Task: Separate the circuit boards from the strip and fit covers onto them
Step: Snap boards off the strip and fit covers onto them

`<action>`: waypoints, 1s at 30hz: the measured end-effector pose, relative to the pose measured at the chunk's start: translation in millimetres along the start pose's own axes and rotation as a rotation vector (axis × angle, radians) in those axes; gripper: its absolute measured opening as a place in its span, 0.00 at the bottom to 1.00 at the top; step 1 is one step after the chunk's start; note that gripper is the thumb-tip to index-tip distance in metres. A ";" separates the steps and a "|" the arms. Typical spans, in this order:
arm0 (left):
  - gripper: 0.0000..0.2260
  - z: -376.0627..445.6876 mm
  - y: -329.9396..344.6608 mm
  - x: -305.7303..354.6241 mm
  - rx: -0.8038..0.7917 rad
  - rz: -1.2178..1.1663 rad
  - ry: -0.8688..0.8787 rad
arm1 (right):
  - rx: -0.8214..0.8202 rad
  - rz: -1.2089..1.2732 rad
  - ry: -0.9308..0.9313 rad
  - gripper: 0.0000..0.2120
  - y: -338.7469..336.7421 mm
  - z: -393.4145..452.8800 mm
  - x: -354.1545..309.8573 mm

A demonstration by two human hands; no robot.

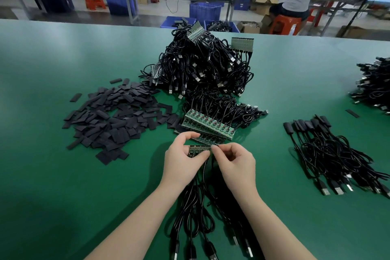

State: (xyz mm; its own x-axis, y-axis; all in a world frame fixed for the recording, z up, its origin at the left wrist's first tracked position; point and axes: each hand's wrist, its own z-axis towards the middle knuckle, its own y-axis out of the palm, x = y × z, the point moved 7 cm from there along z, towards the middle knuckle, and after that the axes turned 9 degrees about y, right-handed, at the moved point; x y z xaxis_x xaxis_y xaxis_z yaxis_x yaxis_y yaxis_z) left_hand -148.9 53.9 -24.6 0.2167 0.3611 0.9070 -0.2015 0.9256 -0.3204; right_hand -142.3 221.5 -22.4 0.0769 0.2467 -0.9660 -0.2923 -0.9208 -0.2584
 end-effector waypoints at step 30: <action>0.15 65.5 -76.8 -22.4 0.019 0.933 -0.023 | -0.190 0.041 0.024 0.05 3.5 4.1 0.1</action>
State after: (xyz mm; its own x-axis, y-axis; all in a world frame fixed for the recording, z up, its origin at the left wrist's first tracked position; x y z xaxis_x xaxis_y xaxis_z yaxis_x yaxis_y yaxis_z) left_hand -200.9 -32.7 -2.5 -0.0593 0.9552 0.2898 -0.3003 0.2598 -0.9178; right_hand -147.3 219.6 -23.4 0.0921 0.2027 -0.9749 -0.1101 -0.9710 -0.2123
